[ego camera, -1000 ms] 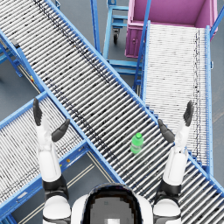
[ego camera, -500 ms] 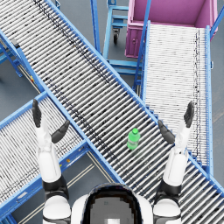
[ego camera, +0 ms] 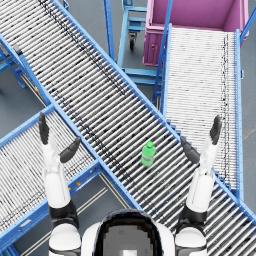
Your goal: Pick up the oil and place it on the left assembly line, put the cola on the right, and keep Sprite still
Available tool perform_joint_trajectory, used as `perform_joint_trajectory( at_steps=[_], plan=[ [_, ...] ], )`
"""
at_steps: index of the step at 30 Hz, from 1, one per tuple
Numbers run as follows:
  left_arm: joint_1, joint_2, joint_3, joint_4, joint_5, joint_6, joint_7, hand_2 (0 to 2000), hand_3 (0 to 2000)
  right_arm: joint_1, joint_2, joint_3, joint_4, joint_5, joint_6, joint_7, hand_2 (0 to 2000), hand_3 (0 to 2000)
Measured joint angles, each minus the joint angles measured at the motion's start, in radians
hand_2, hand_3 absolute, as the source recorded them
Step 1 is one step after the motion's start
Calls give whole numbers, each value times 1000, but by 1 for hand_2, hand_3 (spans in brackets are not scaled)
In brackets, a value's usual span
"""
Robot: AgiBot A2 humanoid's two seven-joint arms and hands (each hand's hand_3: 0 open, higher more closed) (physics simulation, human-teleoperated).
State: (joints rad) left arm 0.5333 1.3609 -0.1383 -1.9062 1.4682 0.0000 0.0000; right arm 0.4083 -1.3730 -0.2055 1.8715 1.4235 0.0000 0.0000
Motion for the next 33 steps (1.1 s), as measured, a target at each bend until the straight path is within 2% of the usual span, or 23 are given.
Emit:
perform_joint_trajectory(
  at_steps=[33],
  plan=[
    [-2, 4, 3, -29, 0, 0, 0, 0, 0, 12, 2, 3, 15, 0, 0, 0, 0, 0]
  ],
)
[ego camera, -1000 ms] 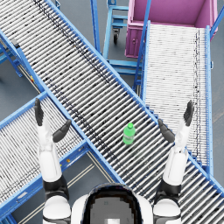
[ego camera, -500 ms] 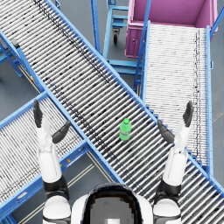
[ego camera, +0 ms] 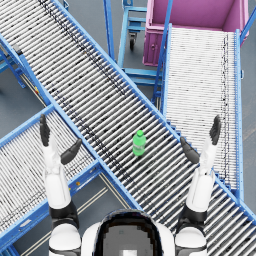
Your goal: Pick up the oil and place it on the left assembly line, put the cola on the right, and keep Sprite still
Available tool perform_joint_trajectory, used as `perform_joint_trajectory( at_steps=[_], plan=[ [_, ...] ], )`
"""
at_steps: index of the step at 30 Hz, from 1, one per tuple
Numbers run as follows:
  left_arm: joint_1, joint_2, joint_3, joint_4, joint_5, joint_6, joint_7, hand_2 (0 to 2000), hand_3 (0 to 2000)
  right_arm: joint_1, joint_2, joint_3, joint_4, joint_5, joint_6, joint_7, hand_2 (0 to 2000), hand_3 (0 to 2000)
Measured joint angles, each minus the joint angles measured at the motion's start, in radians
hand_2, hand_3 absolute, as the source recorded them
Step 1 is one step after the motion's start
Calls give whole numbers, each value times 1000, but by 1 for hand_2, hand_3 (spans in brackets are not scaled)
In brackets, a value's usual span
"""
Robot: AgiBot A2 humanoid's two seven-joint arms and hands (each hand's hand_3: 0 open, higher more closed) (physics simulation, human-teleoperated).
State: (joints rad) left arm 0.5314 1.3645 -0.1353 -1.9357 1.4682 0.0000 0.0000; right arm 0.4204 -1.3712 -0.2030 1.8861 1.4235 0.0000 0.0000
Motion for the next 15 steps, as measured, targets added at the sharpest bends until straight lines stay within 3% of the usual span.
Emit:
perform_joint_trajectory(
  at_steps=[15],
  plan=[
    [-122, -74, 162, 67, -224, 48, 48, 0, 0, -68, 77, 194, -44, -203, 48, -48, 0, 0]
  ],
)
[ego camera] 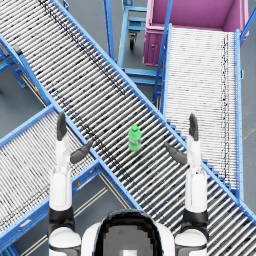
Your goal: Pick up the oil and place it on the left assembly line, put the cola on the right, and keep Sprite still
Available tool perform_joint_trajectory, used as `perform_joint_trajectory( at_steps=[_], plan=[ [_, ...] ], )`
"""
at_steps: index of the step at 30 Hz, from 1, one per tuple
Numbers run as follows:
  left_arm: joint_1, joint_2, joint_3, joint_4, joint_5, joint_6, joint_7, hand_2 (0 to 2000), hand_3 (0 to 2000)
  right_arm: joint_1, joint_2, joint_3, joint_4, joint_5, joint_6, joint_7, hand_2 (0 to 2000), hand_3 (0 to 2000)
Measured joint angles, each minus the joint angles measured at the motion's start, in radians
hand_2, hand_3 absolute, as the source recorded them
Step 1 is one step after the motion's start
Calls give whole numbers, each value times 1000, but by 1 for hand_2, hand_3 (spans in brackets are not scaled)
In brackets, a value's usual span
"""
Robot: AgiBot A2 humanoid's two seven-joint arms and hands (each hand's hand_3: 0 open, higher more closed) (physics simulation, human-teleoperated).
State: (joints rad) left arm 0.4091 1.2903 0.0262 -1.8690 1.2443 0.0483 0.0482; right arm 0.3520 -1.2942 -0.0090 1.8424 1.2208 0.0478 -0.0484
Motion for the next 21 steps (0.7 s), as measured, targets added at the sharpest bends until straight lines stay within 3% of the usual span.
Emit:
perform_joint_trajectory(
  at_steps=[10, 21],
  plan=[
    [-104, -73, 152, 63, -212, 46, 45, 0, 0, -55, 76, 183, -40, -192, 45, -46, 0, 0],
    [-119, -83, 175, 73, -244, 52, 52, 0, 0, -62, 87, 211, -46, -220, 52, -52, 0, 0]
  ],
)
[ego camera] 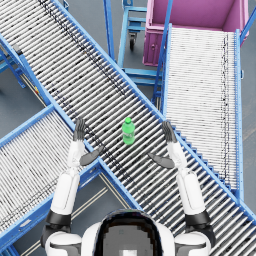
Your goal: Pick up the oil and place it on the left assembly line, put the cola on the right, and keep Sprite still
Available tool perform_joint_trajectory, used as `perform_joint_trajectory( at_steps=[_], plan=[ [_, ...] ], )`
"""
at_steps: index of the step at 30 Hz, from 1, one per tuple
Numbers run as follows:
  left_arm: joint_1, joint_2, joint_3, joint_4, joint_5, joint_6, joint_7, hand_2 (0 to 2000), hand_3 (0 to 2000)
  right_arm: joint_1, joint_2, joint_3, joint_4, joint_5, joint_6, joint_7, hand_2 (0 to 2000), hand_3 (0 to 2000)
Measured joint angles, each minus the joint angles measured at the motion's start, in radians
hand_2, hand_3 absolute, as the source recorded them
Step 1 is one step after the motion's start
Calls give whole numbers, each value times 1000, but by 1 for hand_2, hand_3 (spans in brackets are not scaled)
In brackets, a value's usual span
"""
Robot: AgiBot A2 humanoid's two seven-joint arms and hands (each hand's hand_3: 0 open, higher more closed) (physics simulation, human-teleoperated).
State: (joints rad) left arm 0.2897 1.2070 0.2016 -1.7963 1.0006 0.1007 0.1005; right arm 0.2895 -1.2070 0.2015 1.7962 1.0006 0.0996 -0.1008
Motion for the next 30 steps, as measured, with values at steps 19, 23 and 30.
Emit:
perform_joint_trajectory(
  at_steps=[19, 23, 30],
  plan=[
    [0, 0, 1, 0, -1, 0, 0, 0, 0, 0, 0, 1, 0, -1, 0, 0, 0, 0],
    [0, 0, 1, 0, -1, 0, 0, 0, 0, 0, 0, 1, 0, -1, 0, 0, 0, 0],
    [0, 0, 1, 0, -1, 0, 0, 0, 0, 0, 0, 1, 0, -1, 0, 0, 0, 0]
  ],
)
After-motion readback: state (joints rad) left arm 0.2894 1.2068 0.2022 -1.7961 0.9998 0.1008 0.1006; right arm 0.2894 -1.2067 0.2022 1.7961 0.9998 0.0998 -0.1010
